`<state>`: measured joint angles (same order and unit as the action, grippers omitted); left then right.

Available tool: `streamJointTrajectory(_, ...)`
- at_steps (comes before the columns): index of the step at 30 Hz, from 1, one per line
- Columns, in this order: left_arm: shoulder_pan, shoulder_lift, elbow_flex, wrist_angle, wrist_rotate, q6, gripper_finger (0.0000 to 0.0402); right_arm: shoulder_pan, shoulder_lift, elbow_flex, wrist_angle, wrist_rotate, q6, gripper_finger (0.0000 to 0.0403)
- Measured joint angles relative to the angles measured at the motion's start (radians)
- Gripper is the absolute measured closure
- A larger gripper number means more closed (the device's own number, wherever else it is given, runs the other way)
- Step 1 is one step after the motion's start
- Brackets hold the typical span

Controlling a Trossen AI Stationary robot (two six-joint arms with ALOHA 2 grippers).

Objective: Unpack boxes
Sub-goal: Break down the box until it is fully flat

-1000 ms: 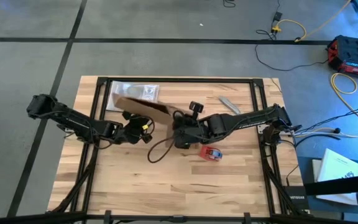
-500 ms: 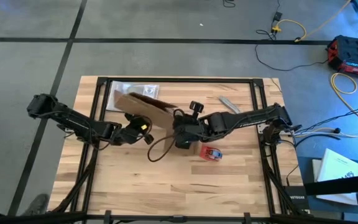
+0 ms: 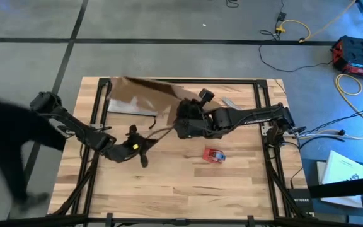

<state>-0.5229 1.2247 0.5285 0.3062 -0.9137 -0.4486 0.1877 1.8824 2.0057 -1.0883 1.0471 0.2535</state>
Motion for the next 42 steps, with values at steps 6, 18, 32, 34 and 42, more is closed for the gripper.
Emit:
streamJointTrajectory(6, -0.053, 0.011, 0.000, 0.174, -0.001, 0.016, 0.0402, -0.043, 0.000, 0.006, 0.129, 0.013, -0.041, 0.0403)
streamJointTrajectory(18, 0.044, 0.139, -0.001, 0.682, 0.007, 0.262, 0.0402, -0.051, 0.001, 0.007, 0.417, -0.121, -0.103, 0.0403)
streamJointTrajectory(32, 0.153, 0.161, 0.024, 0.576, 0.022, 0.403, 0.0402, -0.044, 0.001, 0.007, 0.467, -0.242, -0.041, 0.0403)
streamJointTrajectory(34, 0.169, 0.161, 0.024, 0.522, 0.038, 0.406, 0.0402, -0.039, 0.001, 0.010, 0.463, -0.244, -0.034, 0.0403)
streamJointTrajectory(42, 0.189, 0.161, 0.024, 0.362, 0.042, 0.397, 0.0402, -0.037, 0.001, 0.079, 0.411, -0.300, -0.014, 0.0403)
